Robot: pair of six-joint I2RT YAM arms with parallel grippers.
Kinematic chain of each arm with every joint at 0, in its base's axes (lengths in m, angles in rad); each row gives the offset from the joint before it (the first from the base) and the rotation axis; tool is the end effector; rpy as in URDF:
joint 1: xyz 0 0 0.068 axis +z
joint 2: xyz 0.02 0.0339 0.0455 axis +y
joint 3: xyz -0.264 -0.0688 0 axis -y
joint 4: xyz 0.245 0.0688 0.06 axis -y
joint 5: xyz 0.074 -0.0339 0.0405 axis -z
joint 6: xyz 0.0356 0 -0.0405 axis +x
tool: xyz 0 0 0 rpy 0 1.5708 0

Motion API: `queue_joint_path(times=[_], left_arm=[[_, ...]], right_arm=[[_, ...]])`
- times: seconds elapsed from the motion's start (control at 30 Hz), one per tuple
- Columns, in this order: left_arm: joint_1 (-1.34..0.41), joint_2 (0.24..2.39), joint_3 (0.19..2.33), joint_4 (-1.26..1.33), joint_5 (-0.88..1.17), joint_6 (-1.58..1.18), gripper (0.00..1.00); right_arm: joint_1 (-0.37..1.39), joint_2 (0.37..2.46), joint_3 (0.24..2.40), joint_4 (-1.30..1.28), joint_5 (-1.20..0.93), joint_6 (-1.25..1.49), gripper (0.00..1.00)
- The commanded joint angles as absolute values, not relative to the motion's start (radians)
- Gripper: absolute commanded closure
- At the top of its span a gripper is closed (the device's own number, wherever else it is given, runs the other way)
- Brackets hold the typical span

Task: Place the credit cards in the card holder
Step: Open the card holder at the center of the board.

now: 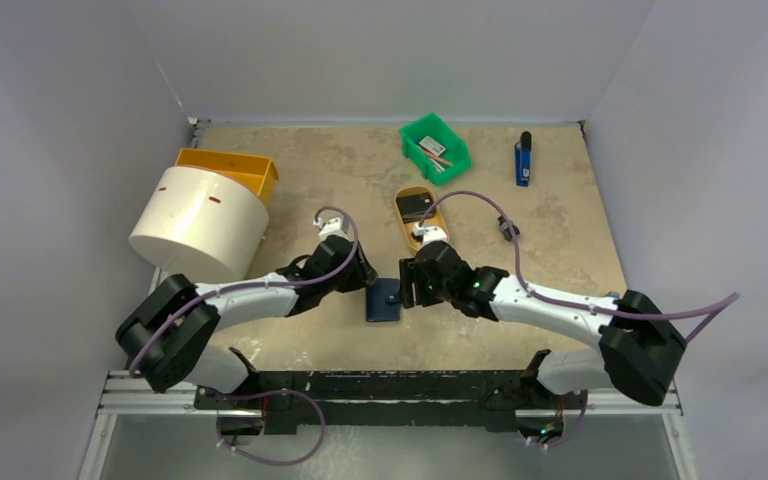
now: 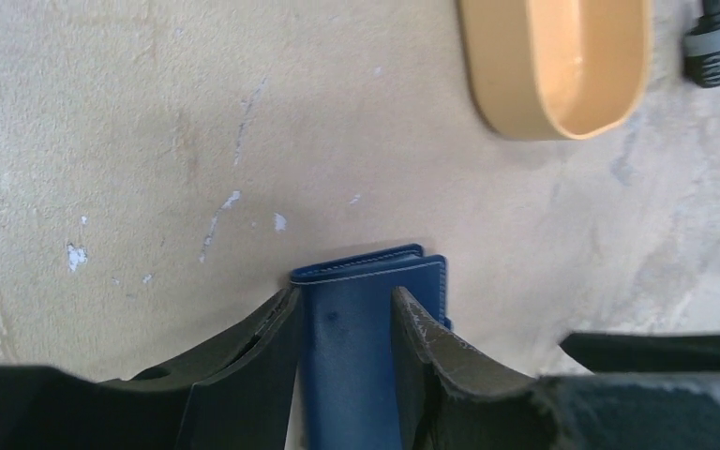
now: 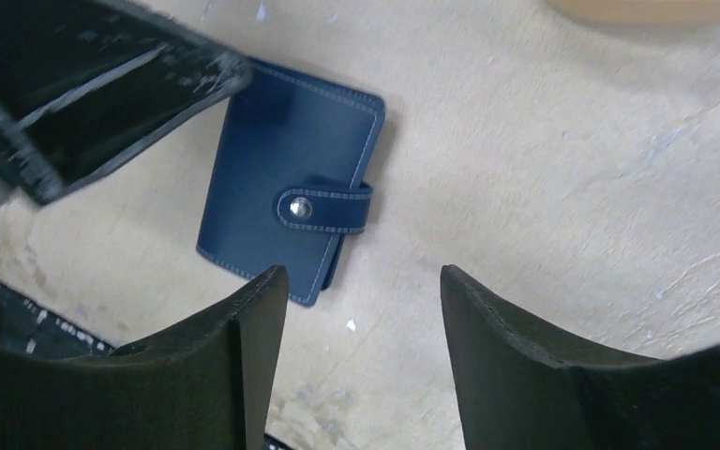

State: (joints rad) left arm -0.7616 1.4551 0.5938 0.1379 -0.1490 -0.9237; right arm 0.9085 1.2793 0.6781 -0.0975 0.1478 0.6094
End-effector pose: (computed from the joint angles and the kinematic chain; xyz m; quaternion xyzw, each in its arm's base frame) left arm 0.2038 -0.1870 0.1567 -0.1041 0.9036 -0.2609 0.3235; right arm 0.1663 0.2047 0.2070 -0.1038 0.8985 0.2413 0.3517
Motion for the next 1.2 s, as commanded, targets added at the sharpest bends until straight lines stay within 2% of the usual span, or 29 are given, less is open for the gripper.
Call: queue_joint_path(times=[0.0, 0.2, 0.57, 0.93, 1.17], left_arm=[[-0.764, 1.342, 0.567, 0.163, -0.139, -0.952, 0.61], [-0.764, 1.315, 0.517, 0.275, -0.053, -1.038, 0.63], [-0.756, 1.464, 0.455, 0.485, 0.051, -1.134, 0.84], [-0.732, 1.494, 0.423, 0.480, 0.043, -1.137, 0.93], [-0.730, 1.493, 0.413, 0.474, 0.034, -1.131, 0.94]], right_arm=[[0.923, 1.354, 0.803, -0.152, 0.248, 0.579, 0.36], [0.989, 1.489, 0.920, -0.220, 0.343, 0.602, 0.30], [1.019, 1.541, 0.937, -0.233, 0.379, 0.653, 0.25], [1.032, 1.638, 1.002, -0.289, 0.428, 0.686, 0.26], [1.032, 1.652, 1.005, -0.366, 0.507, 0.726, 0.34]])
